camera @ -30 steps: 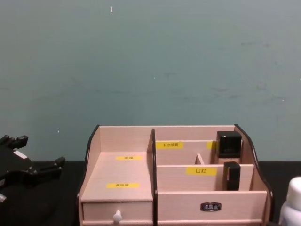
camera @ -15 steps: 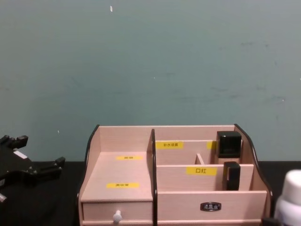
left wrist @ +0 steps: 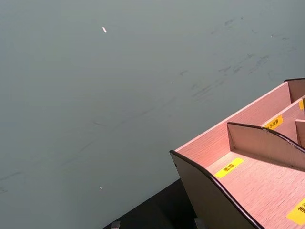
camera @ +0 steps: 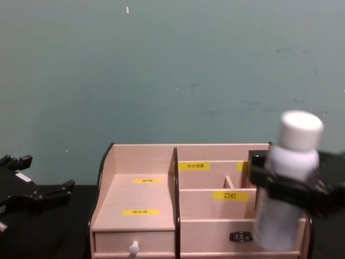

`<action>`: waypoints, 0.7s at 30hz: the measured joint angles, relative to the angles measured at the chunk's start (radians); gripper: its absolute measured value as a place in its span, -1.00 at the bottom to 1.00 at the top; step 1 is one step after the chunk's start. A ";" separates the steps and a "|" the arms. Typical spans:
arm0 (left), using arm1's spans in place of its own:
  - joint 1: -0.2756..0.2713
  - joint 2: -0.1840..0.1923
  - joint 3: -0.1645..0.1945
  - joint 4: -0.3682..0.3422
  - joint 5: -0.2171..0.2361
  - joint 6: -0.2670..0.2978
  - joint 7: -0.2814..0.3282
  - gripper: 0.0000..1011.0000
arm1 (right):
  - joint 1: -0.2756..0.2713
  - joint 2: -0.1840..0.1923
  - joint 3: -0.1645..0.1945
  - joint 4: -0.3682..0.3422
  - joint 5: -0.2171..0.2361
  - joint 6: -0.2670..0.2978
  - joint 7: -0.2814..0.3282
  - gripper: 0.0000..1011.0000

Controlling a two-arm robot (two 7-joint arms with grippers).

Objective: Pick up the facial cleanser and watermelon frost from the table and place them into the tiered storage box.

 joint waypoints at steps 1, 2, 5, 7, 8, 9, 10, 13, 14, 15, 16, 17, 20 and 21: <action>0.000 0.000 0.000 0.000 0.000 0.000 0.000 0.98 | 0.026 -0.013 -0.012 0.006 -0.005 0.005 0.000 0.17; 0.000 0.000 0.000 0.000 0.000 0.000 0.000 0.98 | 0.040 -0.020 -0.018 0.011 -0.008 0.007 -0.001 0.17; 0.000 0.000 0.000 0.000 0.000 0.000 0.000 0.98 | 0.091 -0.047 -0.039 0.033 -0.020 0.017 -0.006 0.17; 0.000 0.000 0.000 0.000 0.000 0.000 0.000 0.98 | 0.129 -0.068 -0.055 0.055 -0.030 0.024 -0.011 0.17; 0.000 0.000 0.000 0.000 0.000 0.000 0.000 0.98 | 0.143 -0.077 -0.061 0.065 -0.034 0.026 -0.014 0.17; 0.000 0.000 0.000 0.000 0.000 0.000 0.000 0.98 | 0.153 -0.085 -0.065 0.073 -0.037 0.028 -0.017 0.17; 0.000 0.000 0.000 0.000 0.000 0.000 0.000 0.98 | 0.175 -0.099 -0.072 0.090 -0.044 0.031 -0.022 0.17; 0.000 0.000 0.000 0.000 0.000 0.000 0.000 0.98 | 0.221 -0.127 -0.088 0.133 -0.058 0.033 -0.028 0.17; 0.000 0.000 0.000 0.000 0.000 0.000 0.000 0.98 | 0.233 -0.135 -0.092 0.145 -0.061 0.034 -0.029 0.17; 0.000 0.000 0.000 0.000 0.000 0.000 0.000 0.98 | 0.254 -0.148 -0.098 0.169 -0.066 0.035 -0.031 0.17; 0.000 0.000 0.000 0.000 0.000 0.000 0.000 0.98 | 0.262 -0.154 -0.101 0.179 -0.069 0.036 -0.032 0.17; 0.000 0.000 0.000 0.000 0.000 0.000 0.000 0.98 | 0.271 -0.159 -0.103 0.188 -0.071 0.036 -0.033 0.17; 0.000 0.000 0.000 0.000 0.000 0.000 0.000 0.98 | 0.299 -0.178 -0.111 0.225 -0.080 0.035 -0.036 0.17; 0.000 0.000 0.000 0.000 0.000 0.000 0.000 0.98 | 0.315 -0.190 -0.116 0.249 -0.085 0.034 -0.038 0.17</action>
